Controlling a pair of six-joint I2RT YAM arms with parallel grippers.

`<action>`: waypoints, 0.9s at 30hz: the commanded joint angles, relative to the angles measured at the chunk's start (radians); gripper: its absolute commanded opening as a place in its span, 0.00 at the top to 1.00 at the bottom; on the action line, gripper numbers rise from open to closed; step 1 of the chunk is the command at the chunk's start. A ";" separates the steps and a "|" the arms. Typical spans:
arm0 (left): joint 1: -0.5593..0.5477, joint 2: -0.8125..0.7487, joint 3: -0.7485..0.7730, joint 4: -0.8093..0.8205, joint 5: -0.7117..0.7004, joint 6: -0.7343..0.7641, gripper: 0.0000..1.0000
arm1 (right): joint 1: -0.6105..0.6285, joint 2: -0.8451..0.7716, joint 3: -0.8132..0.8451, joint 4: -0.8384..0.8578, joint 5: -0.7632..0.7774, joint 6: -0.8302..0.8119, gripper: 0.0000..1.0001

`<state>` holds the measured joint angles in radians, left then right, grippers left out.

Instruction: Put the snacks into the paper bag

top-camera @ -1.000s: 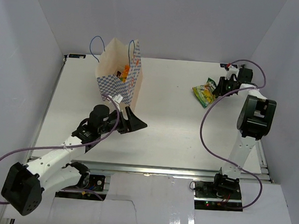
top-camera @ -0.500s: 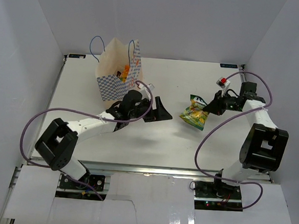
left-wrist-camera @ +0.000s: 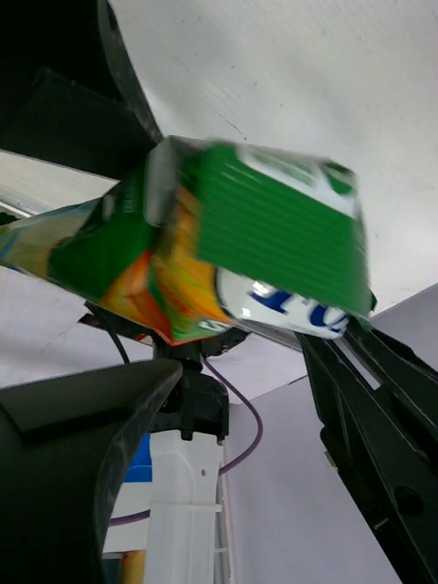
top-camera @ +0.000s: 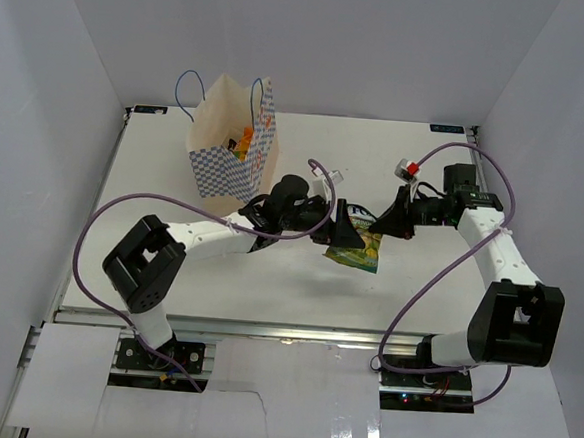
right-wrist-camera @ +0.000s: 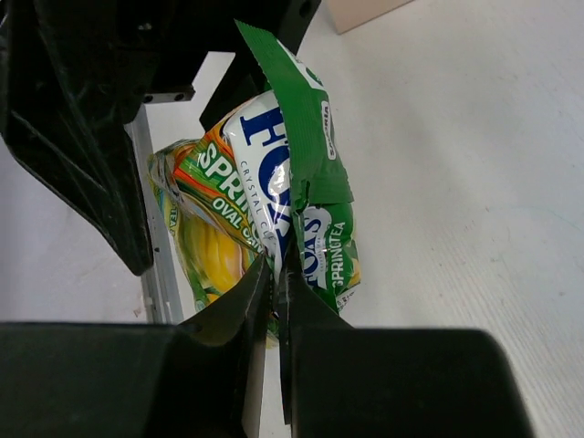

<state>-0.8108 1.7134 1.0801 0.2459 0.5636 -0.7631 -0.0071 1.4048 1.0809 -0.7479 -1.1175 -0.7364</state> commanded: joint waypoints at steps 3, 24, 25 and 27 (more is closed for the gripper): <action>-0.013 -0.020 -0.002 0.058 0.067 0.001 0.31 | 0.067 -0.047 -0.019 0.111 -0.054 0.127 0.92; 0.054 -0.567 0.133 -0.560 -0.519 0.326 0.96 | 0.058 -0.138 0.292 -0.008 0.067 0.002 0.04; 0.076 -0.578 0.165 -0.583 -0.545 0.358 0.96 | 0.055 -0.136 0.294 -0.004 0.073 0.003 0.03; 0.178 -0.592 0.259 -0.622 -0.590 0.386 0.96 | 0.047 -0.135 0.268 0.011 0.082 0.015 0.03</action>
<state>-0.7395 1.1942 1.2125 -0.2790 0.1520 -0.4835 0.0525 1.2640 1.3483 -0.7433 -1.0672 -0.7151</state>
